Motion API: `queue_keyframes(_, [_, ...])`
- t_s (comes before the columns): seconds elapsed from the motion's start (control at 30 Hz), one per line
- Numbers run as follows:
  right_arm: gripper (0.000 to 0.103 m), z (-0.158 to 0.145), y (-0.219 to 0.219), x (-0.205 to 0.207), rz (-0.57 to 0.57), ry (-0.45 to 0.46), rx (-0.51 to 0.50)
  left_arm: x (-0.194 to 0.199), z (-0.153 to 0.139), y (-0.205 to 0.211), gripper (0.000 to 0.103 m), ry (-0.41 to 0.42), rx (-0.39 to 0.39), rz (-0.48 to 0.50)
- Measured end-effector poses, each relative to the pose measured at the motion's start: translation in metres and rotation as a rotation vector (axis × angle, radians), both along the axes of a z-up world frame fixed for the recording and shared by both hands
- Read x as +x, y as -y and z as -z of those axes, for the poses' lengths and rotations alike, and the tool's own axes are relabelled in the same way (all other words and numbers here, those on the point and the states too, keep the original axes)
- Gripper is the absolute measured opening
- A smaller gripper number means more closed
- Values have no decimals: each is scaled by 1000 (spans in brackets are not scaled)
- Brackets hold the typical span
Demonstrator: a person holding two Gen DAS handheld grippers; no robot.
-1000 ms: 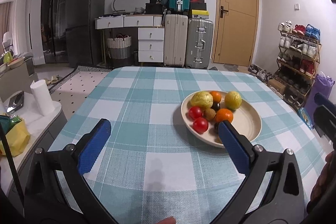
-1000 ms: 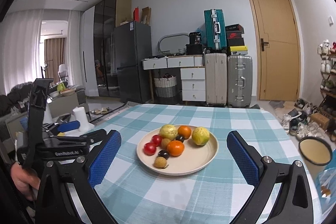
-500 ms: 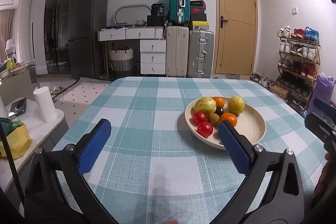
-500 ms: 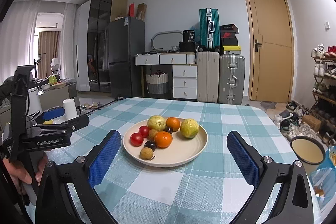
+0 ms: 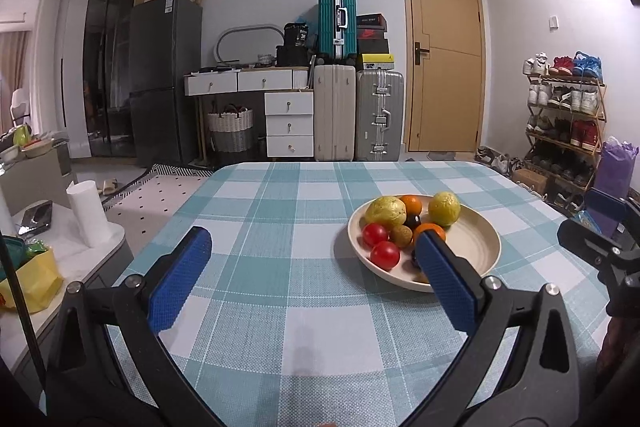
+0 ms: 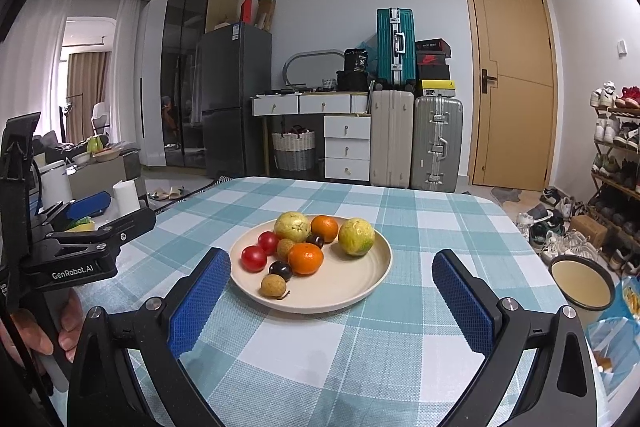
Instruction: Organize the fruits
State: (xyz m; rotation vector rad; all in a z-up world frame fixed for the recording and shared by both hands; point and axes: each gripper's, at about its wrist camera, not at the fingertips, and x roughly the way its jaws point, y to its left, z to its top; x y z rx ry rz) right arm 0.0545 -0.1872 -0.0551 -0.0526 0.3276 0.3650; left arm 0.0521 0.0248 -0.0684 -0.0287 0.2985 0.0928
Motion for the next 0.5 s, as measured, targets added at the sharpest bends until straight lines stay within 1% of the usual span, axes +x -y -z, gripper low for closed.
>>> queue_keyframes(0.5, [103, 0, 0, 0, 0, 0, 0, -1, -1, 0, 102, 1, -1, 0])
